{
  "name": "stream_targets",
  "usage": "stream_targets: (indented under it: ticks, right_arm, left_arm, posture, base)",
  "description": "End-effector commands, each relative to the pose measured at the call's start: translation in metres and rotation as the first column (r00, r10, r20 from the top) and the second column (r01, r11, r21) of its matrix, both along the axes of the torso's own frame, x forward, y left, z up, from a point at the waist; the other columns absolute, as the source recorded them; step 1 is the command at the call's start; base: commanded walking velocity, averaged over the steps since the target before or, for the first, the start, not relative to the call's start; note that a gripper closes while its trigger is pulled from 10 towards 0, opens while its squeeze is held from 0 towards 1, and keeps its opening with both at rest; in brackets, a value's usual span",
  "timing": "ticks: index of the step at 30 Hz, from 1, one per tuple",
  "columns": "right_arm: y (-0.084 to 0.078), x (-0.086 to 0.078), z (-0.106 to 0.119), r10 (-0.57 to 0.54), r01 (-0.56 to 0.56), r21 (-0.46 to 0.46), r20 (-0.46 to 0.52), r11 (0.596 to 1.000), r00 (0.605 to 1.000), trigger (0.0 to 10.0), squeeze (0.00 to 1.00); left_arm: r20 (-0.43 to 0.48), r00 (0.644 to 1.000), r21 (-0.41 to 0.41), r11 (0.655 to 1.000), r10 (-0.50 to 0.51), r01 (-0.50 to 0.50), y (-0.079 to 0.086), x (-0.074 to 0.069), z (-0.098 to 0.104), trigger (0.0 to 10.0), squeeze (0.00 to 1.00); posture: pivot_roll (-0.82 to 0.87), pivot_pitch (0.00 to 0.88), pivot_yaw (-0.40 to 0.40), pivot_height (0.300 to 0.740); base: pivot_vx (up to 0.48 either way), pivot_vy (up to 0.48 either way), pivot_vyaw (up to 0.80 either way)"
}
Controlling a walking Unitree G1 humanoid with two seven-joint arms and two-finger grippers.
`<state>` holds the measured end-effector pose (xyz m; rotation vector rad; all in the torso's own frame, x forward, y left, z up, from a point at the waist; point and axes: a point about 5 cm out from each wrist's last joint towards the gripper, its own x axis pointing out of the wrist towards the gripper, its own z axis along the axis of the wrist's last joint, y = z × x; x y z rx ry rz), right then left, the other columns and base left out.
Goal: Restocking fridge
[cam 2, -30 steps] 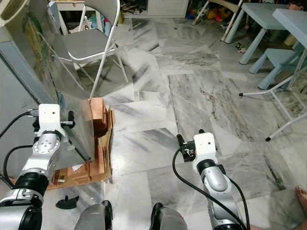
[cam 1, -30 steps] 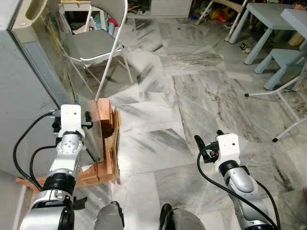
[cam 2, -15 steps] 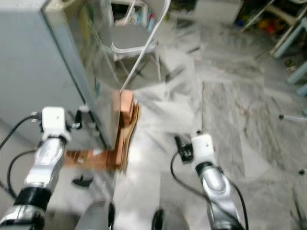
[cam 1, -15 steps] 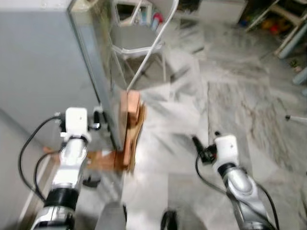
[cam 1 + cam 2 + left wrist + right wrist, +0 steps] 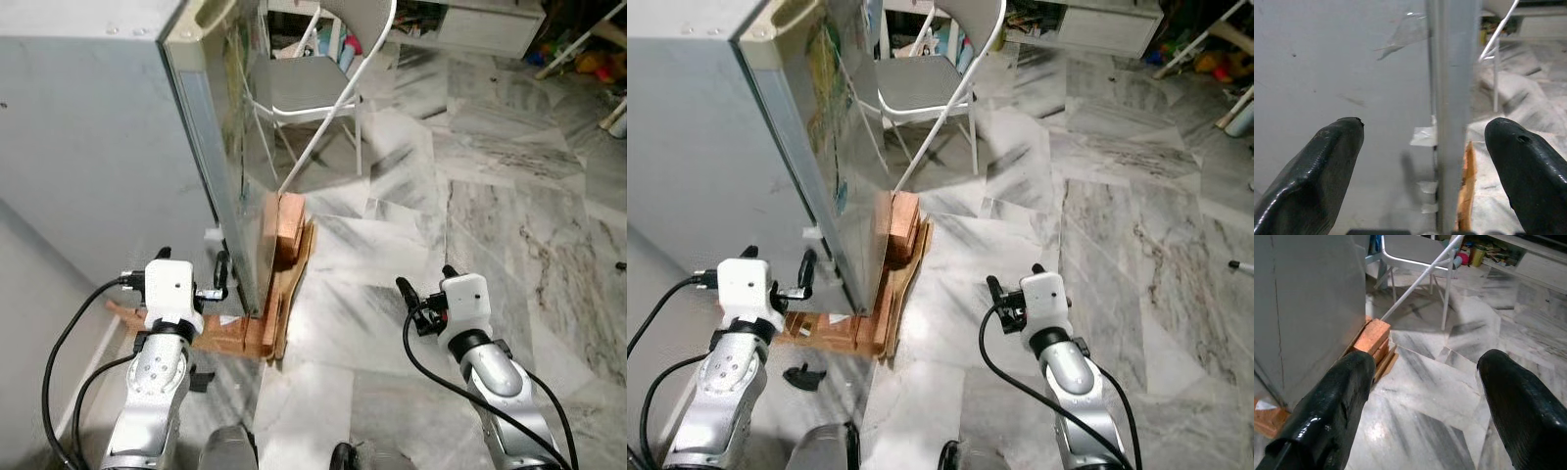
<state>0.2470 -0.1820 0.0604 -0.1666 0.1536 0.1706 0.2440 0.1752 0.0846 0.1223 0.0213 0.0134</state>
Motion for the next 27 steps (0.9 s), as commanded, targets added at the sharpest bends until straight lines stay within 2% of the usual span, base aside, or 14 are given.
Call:
stream_targets:
  ticks: [1,4,16,21,27]
  right_arm:
    - [-0.002,0.0,0.003,-0.01,0.01,0.002,0.003,1.0,1.0,10.0,0.0]
    - [-0.003,-0.002,0.002,-0.013,0.013,0.007,-0.003,1.0,1.0,10.0,0.0]
    - [-0.002,0.001,-0.001,-0.003,0.004,0.009,-0.02,1.0,1.0,10.0,0.0]
    - [-0.003,0.002,-0.001,-0.006,0.006,0.013,-0.03,1.0,1.0,10.0,0.0]
    - [-0.001,0.003,0.0,0.003,-0.003,0.006,-0.032,1.0,0.999,10.0,0.0]
  left_arm:
    - [-0.001,1.0,0.001,1.0,-0.001,0.001,0.002,-0.003,0.004,10.0,0.0]
    - [0.0,1.0,-0.011,1.0,0.008,-0.008,0.003,-0.006,0.004,10.0,0.0]
    - [-0.025,1.0,-0.047,0.999,0.006,-0.007,0.0,-0.016,0.0,10.0,0.0]
    - [-0.017,0.998,-0.089,0.994,-0.06,0.058,-0.006,-0.012,0.002,10.0,0.0]
    - [-0.007,0.997,-0.123,0.99,-0.077,0.075,-0.006,0.009,0.005,10.0,0.0]
  posture:
    - [0.07,0.112,-0.054,0.74]
    - [0.08,0.103,-0.058,0.74]
    - [0.07,0.091,-0.071,0.74]
    - [0.07,0.098,-0.079,0.74]
    - [0.06,0.103,-0.081,0.74]
  base:
    - [0.409,0.0,0.0]
    - [0.36,0.0,0.0]
    - [0.0,0.0,0.0]
    - [0.0,0.0,0.0]
    - [0.0,0.0,0.0]
